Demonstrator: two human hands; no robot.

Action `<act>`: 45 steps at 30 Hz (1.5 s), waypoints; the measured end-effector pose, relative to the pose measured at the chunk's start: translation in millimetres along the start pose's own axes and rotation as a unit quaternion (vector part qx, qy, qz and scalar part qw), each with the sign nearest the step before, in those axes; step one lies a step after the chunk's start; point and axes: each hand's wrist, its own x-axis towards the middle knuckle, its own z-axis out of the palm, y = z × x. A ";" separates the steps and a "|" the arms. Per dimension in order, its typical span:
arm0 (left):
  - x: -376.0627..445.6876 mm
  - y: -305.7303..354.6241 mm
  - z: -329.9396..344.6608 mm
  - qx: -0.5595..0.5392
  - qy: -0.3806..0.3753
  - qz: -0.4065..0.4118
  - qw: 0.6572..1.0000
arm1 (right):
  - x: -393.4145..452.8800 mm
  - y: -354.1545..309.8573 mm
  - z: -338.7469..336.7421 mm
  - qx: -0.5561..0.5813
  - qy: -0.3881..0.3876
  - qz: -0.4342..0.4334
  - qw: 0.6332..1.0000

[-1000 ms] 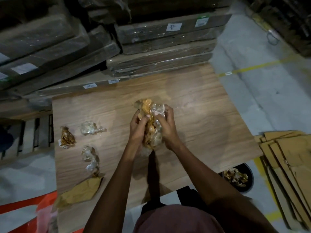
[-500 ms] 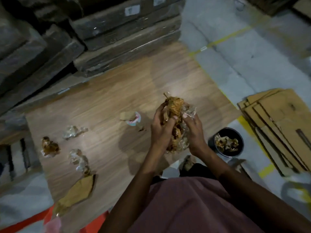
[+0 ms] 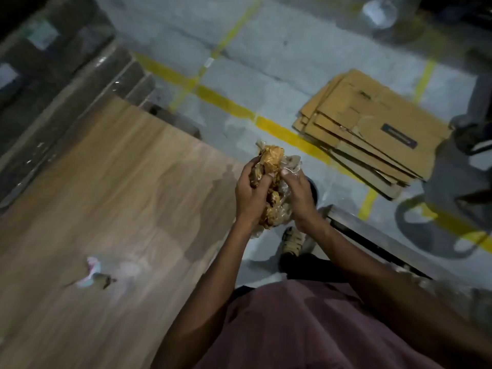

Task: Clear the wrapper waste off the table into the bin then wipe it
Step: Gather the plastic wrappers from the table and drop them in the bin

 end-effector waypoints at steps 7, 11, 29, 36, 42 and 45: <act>82.7 -57.4 124.1 0.035 -0.073 -0.121 0.989 | 110.2 41.2 -113.3 -0.095 0.017 0.073 0.993; 140.5 -118.7 168.4 0.017 -0.089 -0.181 0.979 | 178.3 95.7 -153.7 -0.124 0.018 0.090 0.988; 262.5 -498.6 245.6 0.140 -0.231 -0.318 0.909 | 344.2 459.7 -256.7 -0.561 0.019 0.071 0.824; 275.5 -541.7 220.4 0.358 -0.311 -0.180 0.862 | 342.9 509.9 -262.2 -0.651 0.051 0.112 0.749; 283.5 -514.9 219.2 0.494 -0.216 -0.101 0.836 | 343.7 482.9 -257.4 -0.614 0.058 0.160 0.771; 279.2 -497.2 229.6 0.543 -0.196 -0.057 0.815 | 341.0 471.3 -255.2 -0.502 0.068 0.193 0.840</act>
